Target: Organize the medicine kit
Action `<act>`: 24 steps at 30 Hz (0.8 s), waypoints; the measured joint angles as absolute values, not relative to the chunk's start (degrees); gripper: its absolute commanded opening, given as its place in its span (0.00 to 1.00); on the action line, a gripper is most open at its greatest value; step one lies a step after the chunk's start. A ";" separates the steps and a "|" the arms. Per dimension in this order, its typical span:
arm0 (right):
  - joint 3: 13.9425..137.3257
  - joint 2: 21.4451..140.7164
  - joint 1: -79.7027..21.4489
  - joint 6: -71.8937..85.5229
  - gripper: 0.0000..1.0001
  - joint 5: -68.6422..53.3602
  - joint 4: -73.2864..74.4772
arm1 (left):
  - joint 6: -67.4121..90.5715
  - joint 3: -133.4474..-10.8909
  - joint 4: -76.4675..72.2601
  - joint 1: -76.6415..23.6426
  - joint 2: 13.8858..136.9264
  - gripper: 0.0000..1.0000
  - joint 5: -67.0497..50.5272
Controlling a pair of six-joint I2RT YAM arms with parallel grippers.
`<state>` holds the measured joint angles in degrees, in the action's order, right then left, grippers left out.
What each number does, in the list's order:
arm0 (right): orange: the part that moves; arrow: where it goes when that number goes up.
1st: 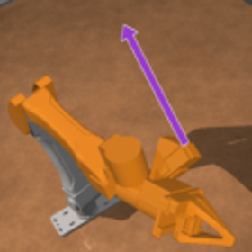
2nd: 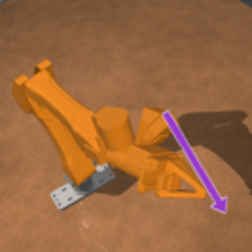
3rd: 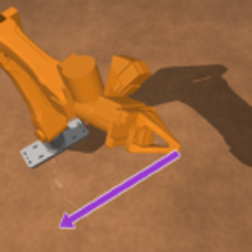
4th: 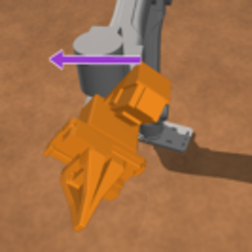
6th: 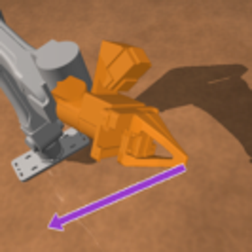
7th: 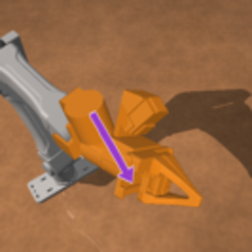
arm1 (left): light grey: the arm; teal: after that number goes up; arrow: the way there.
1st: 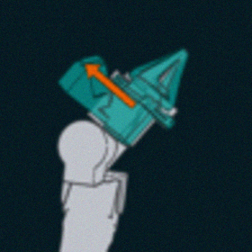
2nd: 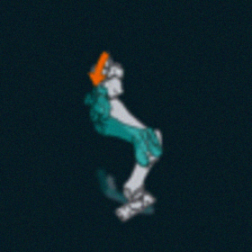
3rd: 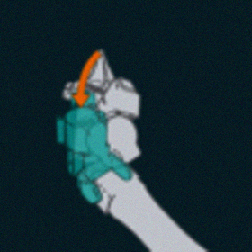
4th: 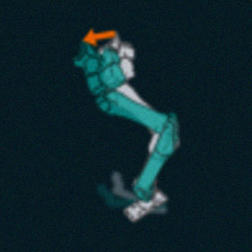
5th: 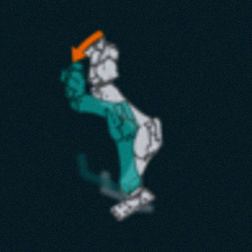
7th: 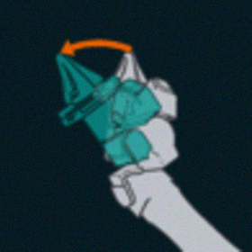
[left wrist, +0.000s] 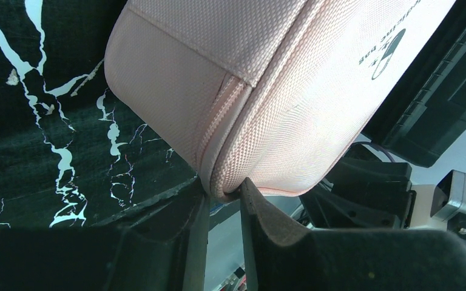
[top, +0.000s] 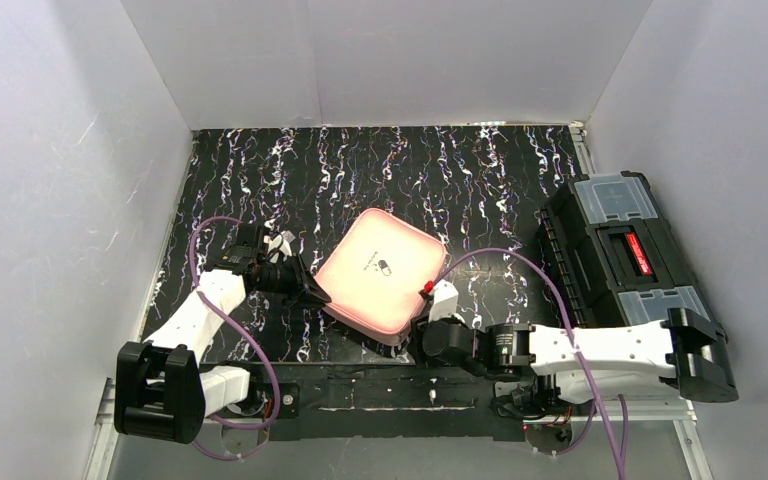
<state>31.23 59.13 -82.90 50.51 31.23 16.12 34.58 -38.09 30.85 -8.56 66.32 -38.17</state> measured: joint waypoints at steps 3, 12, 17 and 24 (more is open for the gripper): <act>32.57 62.12 -83.89 49.28 0.57 31.43 16.00 | 34.50 -38.10 30.85 -8.56 66.32 0.07 -38.20; 38.71 69.84 -85.71 47.65 0.57 34.01 15.60 | 34.25 -38.20 30.92 -8.56 66.35 0.07 -38.41; 39.29 71.93 -86.08 47.75 0.53 36.10 14.81 | 34.05 -38.20 30.91 -8.52 66.35 0.07 -38.50; 39.27 73.24 -86.69 47.16 0.48 39.04 12.44 | 34.02 -38.20 30.92 -8.47 66.35 0.07 -38.62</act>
<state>39.27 73.24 -86.69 47.16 39.04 12.44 34.02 -38.20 30.92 -8.47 66.35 -38.62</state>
